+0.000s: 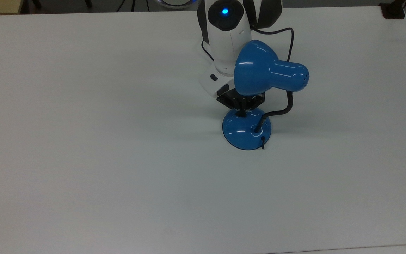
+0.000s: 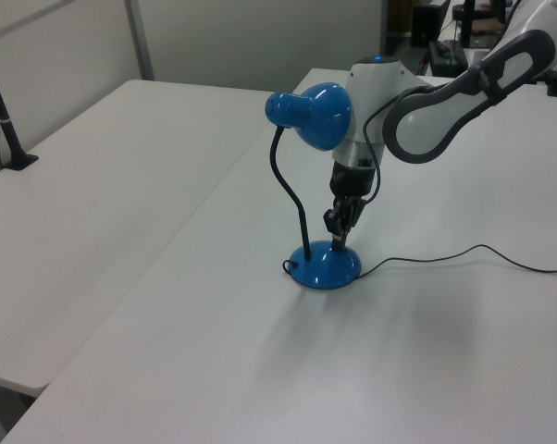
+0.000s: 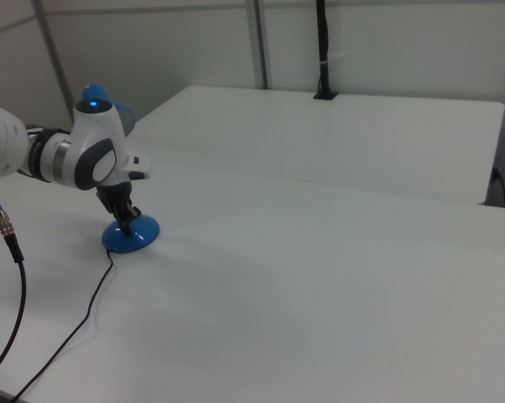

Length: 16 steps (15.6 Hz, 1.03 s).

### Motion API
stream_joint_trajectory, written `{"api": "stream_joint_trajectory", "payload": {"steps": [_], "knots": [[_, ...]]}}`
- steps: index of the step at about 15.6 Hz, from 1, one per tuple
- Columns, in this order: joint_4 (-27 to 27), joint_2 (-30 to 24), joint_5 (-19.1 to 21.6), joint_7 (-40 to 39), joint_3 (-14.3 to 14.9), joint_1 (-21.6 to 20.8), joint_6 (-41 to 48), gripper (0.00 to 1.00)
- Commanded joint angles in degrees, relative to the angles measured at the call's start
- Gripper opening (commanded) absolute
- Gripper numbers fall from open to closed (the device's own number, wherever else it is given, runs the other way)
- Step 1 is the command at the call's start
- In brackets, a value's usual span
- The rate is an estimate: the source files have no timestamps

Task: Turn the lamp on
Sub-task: 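Press the gripper fingertips down on the lamp base switch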

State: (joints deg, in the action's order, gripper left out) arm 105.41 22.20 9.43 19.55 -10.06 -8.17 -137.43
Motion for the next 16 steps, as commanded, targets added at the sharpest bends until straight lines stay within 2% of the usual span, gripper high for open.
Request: {"api": "stream_joint_trajectory", "payload": {"steps": [1,16], "knots": [[0.33,-0.93,-0.38,1.63,0.3,0.08,0.23,0.0],[0.76,0.74,-1.61,1.9,0.3,-0.45,0.23,0.0]]}}
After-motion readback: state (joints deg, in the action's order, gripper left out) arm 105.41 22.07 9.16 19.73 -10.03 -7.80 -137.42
